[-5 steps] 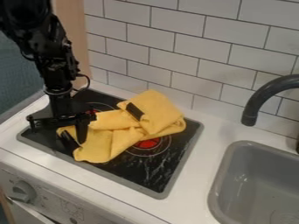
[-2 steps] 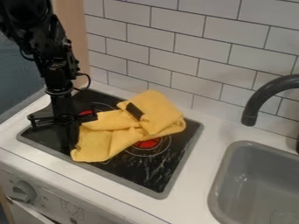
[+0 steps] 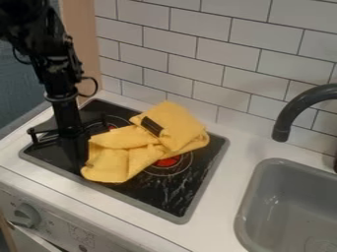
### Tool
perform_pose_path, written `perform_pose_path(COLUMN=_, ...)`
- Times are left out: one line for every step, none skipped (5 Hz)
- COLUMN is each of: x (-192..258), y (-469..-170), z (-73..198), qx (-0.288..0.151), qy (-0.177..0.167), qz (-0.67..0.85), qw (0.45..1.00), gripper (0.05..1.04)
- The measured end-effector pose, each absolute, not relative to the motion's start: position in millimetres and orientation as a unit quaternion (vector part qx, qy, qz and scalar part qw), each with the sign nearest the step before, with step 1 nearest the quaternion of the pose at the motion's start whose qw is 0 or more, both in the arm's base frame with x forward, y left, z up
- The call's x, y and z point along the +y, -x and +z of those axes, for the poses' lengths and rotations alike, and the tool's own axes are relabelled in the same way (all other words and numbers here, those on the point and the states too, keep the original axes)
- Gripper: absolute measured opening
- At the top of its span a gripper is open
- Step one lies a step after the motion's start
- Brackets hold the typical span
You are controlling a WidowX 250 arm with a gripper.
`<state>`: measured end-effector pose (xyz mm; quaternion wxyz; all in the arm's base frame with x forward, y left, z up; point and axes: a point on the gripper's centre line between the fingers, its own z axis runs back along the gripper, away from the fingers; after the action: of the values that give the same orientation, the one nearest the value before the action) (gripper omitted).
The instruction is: Fold the cloth from bottom left to top right
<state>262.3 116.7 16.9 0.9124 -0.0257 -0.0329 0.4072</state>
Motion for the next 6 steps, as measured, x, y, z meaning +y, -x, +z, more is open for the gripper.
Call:
perform_pose_path(x=111.3, y=-266.8, z=33.5, qx=-0.029, qy=0.048, qz=0.422, qw=0.905, gripper=0.051)
perform_pose_path(x=107.8, y=-277.2, z=48.1, qx=-0.037, qy=0.059, qz=0.441, qw=0.895, gripper=0.051)
perform_pose_path(x=98.6, y=-301.6, z=69.8, qx=-0.051, qy=0.092, qz=0.457, qw=0.883, gripper=0.051)
perform_pose_path(x=80.6, y=-325.7, z=79.4, qx=-0.041, qy=0.133, qz=0.457, qw=0.878, gripper=0.051)
perform_pose_path(x=68.5, y=-347.2, z=82.5, qx=-0.035, qy=0.16, qz=0.462, qw=0.872, gripper=0.051)
perform_pose_path(x=53.2, y=-363.8, z=77.9, qx=-0.041, qy=0.15, qz=0.458, qw=0.875, gripper=0.051)
